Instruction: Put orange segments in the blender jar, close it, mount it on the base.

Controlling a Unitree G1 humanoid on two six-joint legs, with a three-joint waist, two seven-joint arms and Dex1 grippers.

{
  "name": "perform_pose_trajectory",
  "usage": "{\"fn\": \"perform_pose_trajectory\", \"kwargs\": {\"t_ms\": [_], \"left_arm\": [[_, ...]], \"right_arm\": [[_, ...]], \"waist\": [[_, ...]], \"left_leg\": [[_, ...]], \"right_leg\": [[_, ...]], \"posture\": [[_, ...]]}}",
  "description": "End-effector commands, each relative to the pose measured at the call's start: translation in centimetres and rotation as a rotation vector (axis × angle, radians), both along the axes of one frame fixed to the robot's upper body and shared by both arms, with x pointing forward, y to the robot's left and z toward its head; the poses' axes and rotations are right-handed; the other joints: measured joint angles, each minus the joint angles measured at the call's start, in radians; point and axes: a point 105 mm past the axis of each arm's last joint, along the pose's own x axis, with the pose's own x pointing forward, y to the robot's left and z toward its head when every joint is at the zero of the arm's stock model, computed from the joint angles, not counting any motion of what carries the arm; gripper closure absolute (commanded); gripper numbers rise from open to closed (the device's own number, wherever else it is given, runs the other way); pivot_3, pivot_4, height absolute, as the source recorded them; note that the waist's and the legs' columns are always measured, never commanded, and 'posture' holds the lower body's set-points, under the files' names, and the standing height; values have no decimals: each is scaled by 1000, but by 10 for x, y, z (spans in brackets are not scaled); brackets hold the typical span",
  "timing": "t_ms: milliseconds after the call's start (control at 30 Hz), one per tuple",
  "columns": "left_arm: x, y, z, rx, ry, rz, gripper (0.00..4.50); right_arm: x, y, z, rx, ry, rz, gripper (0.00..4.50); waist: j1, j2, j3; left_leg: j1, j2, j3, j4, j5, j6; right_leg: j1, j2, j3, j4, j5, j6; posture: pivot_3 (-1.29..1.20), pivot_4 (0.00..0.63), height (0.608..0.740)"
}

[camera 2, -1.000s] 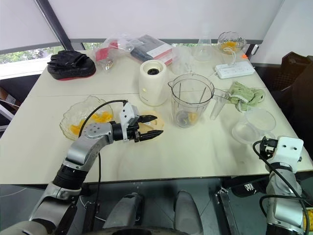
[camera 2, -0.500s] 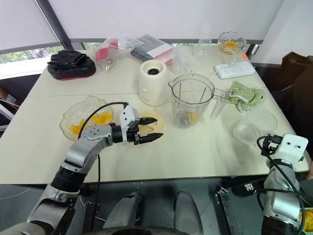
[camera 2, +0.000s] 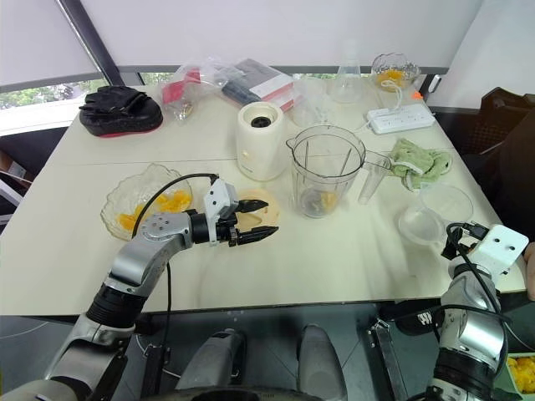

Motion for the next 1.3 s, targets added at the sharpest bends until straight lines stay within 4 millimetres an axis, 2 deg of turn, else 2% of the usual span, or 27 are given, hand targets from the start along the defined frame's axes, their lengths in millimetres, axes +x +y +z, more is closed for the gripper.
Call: {"fn": "perform_pose_trajectory", "kwargs": {"t_ms": [33,133,200,267,400,600,733,900,1000,1233,1300], "left_arm": [[-2,-2,13,-17,-58,-16,1221],[-2,-1,12,-14,-60,-15,1221],[-2,-1,11,-12,-62,-14,1176],[-2,-1,11,-10,-62,-14,1176],[-2,0,10,-7,-63,-15,1176],[-2,2,10,1,-64,-17,1176],[-4,7,6,13,-59,-21,1176],[-4,13,4,17,-48,-23,1176],[-2,17,4,16,-45,-15,1176],[-1,17,1,16,-45,-9,1176],[0,17,1,16,-47,-6,1176]], "right_arm": [[2,-6,15,-22,-51,-13,811],[3,-6,15,-19,-61,-24,811],[3,-7,16,-27,-72,-31,1387],[4,-7,16,-26,-78,-35,2181],[5,-5,16,-28,-80,-29,4376],[5,-3,12,-37,-70,-32,4445],[2,-3,18,-56,-89,-51,4445],[1,0,49,-109,-167,-55,4445],[0,3,85,-140,-258,-61,4445],[0,11,140,-187,-366,-54,4445],[3,17,164,-212,-409,-30,4445]], "waist": [[0,0,0],[0,0,0],[-1,0,0],[0,0,0],[3,0,0],[3,0,0],[3,0,0],[5,1,1],[4,5,3],[2,6,4],[2,6,4]], "left_leg": [[0,0,0,0,0,0],[0,0,0,0,0,0],[0,0,0,0,0,0],[0,0,0,0,0,0],[0,0,0,-1,0,0],[-1,0,0,-1,0,0],[-1,0,-1,-1,0,0],[-1,0,-1,-2,0,0],[-2,0,0,-2,0,0],[-3,0,0,-2,0,0],[-3,0,0,-2,0,0]], "right_leg": [[0,0,0,0,0,0],[0,0,0,0,0,0],[0,0,0,0,0,0],[0,0,0,0,0,0],[0,0,0,0,-1,1],[0,0,0,-1,-1,1],[0,0,0,-1,-1,1],[-1,0,0,-1,-2,0],[-2,0,0,-1,-2,0],[-3,0,0,0,-1,0],[-4,0,0,0,-2,0]], "posture": [[0,150,740],[0,150,740],[0,150,740],[0,150,740],[0,150,740],[0,150,740],[0,150,740],[0,150,740],[0,150,740],[0,150,740],[0,150,740]]}}
